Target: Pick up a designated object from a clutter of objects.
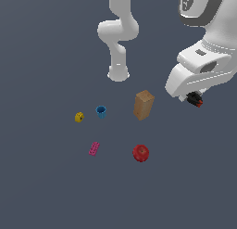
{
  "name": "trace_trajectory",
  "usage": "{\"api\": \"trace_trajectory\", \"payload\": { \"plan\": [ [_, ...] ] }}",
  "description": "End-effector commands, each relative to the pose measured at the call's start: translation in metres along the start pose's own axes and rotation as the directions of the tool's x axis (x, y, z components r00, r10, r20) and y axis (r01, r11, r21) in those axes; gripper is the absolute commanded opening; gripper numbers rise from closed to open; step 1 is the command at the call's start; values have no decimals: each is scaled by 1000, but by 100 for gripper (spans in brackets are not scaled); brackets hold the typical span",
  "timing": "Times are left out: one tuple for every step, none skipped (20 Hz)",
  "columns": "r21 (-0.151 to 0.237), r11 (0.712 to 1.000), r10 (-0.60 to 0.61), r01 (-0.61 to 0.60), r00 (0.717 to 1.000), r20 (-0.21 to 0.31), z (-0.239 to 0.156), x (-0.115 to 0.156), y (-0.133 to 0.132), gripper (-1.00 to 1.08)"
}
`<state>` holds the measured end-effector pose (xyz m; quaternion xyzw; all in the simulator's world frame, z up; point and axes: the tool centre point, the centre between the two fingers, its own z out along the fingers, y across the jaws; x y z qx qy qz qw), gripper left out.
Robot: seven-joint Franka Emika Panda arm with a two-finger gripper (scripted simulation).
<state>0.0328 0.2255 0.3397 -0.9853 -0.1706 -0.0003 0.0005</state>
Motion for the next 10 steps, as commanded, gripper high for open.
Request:
{"api": "trace_trajectory", "payload": {
  "plan": [
    [0,1000,0,0,1000,1,-10,4,3,-100],
    [0,1000,0,0,1000,1,-13,5,3,-100],
    [0,1000,0,0,1000,1,-16,6,4,-100],
    [-1,1000,0,0,1000,1,-18,7,5,-100],
    [-1,1000,0,0,1000,1,-20,7,5,-100],
    [-1,1000,0,0,1000,1,-21,8,6,-100],
    [-1,1000,0,0,1000,1,-22,8,6,-100],
    [-1,1000,0,0,1000,1,-23,9,6,-100],
    [-1,1000,0,0,1000,1,-23,9,6,-100],
    [-1,1000,0,0,1000,1,-23,9,6,-100]
  ]
}}
